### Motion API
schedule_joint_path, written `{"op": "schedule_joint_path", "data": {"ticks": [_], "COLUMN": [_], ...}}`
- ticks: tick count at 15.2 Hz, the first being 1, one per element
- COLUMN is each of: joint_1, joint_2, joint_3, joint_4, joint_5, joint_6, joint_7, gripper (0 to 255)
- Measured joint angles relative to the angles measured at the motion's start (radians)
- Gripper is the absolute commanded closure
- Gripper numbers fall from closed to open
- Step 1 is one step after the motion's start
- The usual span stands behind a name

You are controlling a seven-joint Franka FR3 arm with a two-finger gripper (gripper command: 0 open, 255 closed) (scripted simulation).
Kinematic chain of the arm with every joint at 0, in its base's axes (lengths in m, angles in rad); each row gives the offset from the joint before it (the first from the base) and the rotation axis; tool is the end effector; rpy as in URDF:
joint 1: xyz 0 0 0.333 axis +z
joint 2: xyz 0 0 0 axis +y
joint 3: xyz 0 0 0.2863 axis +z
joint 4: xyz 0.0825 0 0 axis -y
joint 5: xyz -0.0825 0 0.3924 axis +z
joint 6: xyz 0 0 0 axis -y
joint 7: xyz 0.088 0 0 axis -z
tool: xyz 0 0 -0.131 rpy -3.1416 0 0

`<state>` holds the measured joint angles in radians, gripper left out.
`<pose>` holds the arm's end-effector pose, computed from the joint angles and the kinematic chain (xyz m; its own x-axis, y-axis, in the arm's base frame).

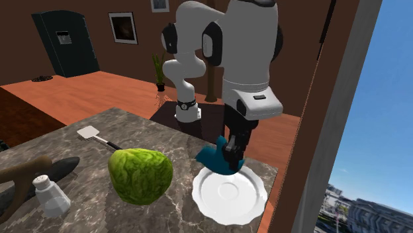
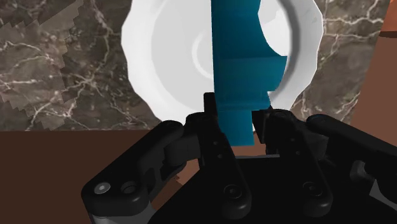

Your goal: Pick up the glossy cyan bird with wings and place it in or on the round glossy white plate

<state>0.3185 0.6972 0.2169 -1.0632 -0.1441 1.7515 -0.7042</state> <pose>0.6603 0.3225 0.3818 0.3479 0.9375 0.0013 0.9375 -0.3479 0.0054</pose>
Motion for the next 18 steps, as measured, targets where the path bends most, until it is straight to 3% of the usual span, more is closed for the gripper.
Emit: {"op": "schedule_joint_path", "data": {"ticks": [9, 16, 17, 18], "joint_1": [-0.008, -0.009, -0.009, -0.009], "joint_2": [0.004, 0.01, 0.01, 0.01], "joint_3": [-0.002, -0.003, -0.003, -0.003], "joint_4": [-0.114, -0.117, -0.117, -0.117], "joint_5": [-0.004, -0.004, -0.004, -0.004], "joint_6": [0.117, 0.127, 0.127, 0.127], "joint_7": [0.007, 0.007, 0.007, 0.007], "gripper": [255, 255, 0, 0]}}
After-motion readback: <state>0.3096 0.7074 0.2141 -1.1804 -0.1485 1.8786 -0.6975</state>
